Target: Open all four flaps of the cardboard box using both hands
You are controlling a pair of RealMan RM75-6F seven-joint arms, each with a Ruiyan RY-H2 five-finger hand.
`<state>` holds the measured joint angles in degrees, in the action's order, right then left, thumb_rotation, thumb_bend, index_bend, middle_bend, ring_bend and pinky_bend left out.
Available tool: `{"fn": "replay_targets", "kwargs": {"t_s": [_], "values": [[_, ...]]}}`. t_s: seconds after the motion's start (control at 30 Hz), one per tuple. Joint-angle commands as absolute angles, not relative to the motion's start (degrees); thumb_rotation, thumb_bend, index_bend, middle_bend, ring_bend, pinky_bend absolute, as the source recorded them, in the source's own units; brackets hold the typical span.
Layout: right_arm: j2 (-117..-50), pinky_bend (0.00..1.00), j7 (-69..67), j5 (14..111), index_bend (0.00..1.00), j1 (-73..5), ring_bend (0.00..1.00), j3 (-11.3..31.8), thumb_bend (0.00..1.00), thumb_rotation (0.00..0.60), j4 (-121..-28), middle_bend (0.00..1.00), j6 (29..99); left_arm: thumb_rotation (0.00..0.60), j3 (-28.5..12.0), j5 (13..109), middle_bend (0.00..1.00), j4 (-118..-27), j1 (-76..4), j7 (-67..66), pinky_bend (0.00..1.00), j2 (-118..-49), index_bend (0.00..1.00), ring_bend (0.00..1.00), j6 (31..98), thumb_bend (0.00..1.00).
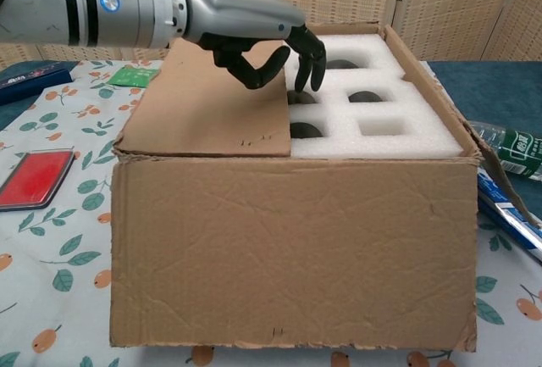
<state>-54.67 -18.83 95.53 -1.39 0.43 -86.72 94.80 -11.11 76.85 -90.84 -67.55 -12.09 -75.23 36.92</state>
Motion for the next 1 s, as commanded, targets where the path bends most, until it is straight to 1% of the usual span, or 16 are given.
{"fn": "replay_targets", "kwargs": {"t_s": [0.03, 0.43, 0.73, 1.0], "values": [[-54.65, 0.00, -18.89, 95.63, 0.10, -1.46, 0.00, 0.39, 0.54, 0.415, -86.76, 0.00, 94.63, 0.600, -10.54, 75.35, 0.39, -90.92, -67.65, -14.00, 0.15, -74.81, 0.33, 0.22, 36.53, 1.00], [-54.61, 0.00, -18.59, 95.78, 0.10, -1.69, 0.00, 0.34, 0.54, 0.416, -87.06, 0.00, 93.91, 0.600, -9.29, 71.35, 0.41, -92.38, -67.43, -21.46, 0.14, -74.08, 0.33, 0.23, 38.62, 1.00], [-54.61, 0.00, -18.48, 95.94, 0.10, -1.80, 0.00, 0.27, 0.54, 0.417, -87.19, 0.00, 93.59, 0.600, -9.01, 69.73, 0.42, -94.61, -66.65, -25.38, 0.14, -73.05, 0.33, 0.24, 41.79, 1.00], [-54.65, 0.00, -18.18, 96.01, 0.10, -2.06, 0.00, 0.18, 0.54, 0.416, -87.37, 0.00, 92.95, 0.600, -9.64, 69.77, 0.42, -96.88, -65.17, -26.81, 0.13, -71.41, 0.33, 0.24, 45.88, 1.00]]}}
